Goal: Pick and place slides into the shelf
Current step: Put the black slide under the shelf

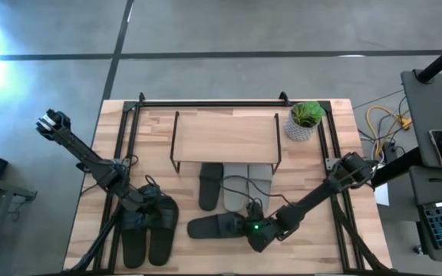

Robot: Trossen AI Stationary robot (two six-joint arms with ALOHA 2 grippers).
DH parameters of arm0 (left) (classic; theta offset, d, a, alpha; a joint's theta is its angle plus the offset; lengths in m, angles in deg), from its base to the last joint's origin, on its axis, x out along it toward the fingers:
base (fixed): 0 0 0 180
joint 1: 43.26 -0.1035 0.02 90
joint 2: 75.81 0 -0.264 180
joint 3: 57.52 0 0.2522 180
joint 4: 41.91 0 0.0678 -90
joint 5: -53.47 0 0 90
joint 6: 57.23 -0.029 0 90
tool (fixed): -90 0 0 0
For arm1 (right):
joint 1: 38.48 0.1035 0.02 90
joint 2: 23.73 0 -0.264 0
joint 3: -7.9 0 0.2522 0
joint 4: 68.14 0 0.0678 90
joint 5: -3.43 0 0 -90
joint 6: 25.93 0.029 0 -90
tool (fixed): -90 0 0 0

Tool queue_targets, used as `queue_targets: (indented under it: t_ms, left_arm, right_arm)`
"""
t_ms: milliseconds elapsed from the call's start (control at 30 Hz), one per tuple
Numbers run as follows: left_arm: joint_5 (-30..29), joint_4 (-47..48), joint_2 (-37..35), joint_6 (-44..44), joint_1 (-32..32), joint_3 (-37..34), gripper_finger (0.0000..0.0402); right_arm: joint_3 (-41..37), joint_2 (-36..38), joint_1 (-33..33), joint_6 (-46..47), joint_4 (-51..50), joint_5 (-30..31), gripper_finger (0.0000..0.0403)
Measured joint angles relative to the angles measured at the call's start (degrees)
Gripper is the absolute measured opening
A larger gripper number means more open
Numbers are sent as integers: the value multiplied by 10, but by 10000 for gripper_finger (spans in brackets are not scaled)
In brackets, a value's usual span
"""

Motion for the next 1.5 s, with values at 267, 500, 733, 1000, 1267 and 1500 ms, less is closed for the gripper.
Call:
queue_targets:
  t_ms: [267, 500, 733, 1000, 1267, 1500]
  left_arm:
    - [0, 0, 0, -2, 0, 0, 42]
    - [0, 0, 0, -3, 0, 0, 42]
    - [-1, 0, 0, -5, 0, 0, 42]
    - [-2, -3, 0, -11, -1, 0, 42]
    - [-8, -59, 0, -23, -1, 0, 42]
    - [-38, -59, 0, -20, -1, 1, 42]
  right_arm:
    - [0, 0, -10, -24, 9, -2, 71]
    - [36, 0, -12, -112, 26, -17, 14]
    - [145, 0, -12, -204, -76, -73, 12]
    - [316, 0, -33, -365, -268, -130, 12]
    - [364, -27, -96, -449, -290, -287, 12]
    - [481, -125, -126, -527, -340, -408, 12]
